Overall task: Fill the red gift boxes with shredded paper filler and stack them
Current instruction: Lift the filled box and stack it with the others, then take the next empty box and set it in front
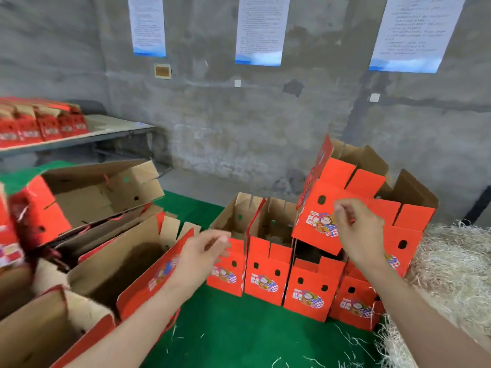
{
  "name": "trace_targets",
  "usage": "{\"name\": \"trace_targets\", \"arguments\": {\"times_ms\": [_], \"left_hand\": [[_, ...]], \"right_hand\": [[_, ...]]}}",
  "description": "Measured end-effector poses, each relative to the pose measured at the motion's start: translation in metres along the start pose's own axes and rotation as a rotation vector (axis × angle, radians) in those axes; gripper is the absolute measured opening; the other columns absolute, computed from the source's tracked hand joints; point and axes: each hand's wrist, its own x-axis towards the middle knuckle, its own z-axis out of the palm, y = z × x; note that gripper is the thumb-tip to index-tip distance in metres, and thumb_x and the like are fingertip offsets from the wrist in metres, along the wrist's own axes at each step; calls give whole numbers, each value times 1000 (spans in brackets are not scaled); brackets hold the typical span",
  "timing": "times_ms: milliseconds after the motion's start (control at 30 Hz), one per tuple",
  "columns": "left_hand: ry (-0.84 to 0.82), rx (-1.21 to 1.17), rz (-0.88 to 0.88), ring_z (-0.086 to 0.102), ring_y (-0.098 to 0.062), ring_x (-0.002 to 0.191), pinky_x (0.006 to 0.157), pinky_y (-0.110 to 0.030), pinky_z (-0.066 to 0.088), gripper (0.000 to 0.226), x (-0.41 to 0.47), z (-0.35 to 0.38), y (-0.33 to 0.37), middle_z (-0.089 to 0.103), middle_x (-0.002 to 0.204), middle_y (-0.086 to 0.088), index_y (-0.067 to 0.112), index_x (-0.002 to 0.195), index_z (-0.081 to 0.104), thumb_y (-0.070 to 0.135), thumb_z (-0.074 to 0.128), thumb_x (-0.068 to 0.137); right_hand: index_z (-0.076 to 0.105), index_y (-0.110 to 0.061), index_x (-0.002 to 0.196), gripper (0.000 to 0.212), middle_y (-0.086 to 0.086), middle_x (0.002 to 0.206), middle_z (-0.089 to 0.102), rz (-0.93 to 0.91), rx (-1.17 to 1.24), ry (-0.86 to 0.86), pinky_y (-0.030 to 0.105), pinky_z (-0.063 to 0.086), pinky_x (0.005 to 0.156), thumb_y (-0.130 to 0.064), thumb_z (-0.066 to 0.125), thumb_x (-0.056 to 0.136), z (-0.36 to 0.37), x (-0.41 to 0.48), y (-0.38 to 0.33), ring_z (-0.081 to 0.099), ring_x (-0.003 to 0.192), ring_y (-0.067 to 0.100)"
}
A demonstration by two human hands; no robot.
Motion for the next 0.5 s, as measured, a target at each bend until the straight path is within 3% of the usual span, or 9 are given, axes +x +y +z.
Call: {"name": "trace_targets", "arguments": {"times_ms": [100,200,267,333,400,500], "left_hand": [[171,143,-46,68,-12,71,71,-30,54,19,-60,-77,-16,72,76,4,28,83,69,14,59,90],[322,231,-99,67,-13,76,75,-33,52,14,-96,-136,-18,71,82,2,23,89,68,14,58,91],[365,301,-94,66,-7,82,74,-23,50,13,-109,-165,-14,70,91,5,22,97,67,16,57,91],[396,398,-63,63,-3,89,71,-8,44,17,-119,-189,-12,68,97,11,23,104,67,18,59,90],[424,486,-39,61,-1,93,70,-3,45,22,-129,-213,-13,66,101,12,23,109,65,19,62,87],[381,700,-49,55,-8,108,89,-21,48,37,-132,-253,-19,58,119,10,24,123,57,23,62,86]], "right_hand": [[64,-12,84,9,5,76,68,85,96,-115,38,47,73,-6,58,88,12,-40,-28,65,74,28],[66,-12,84,10,2,79,69,-58,158,-403,32,45,70,-4,60,86,54,-92,-92,65,76,24],[64,-16,103,15,-1,99,66,-209,174,-654,27,44,79,-15,56,90,90,-128,-146,61,92,18],[50,-25,124,30,-5,124,53,-311,183,-837,26,42,92,-28,48,94,126,-159,-196,53,110,13],[34,-32,137,43,-6,143,33,-355,192,-937,32,37,102,-32,45,95,154,-181,-239,41,126,16],[18,-35,144,50,1,155,8,-450,30,-1167,47,20,111,-42,35,97,186,-207,-275,7,143,28]]}}
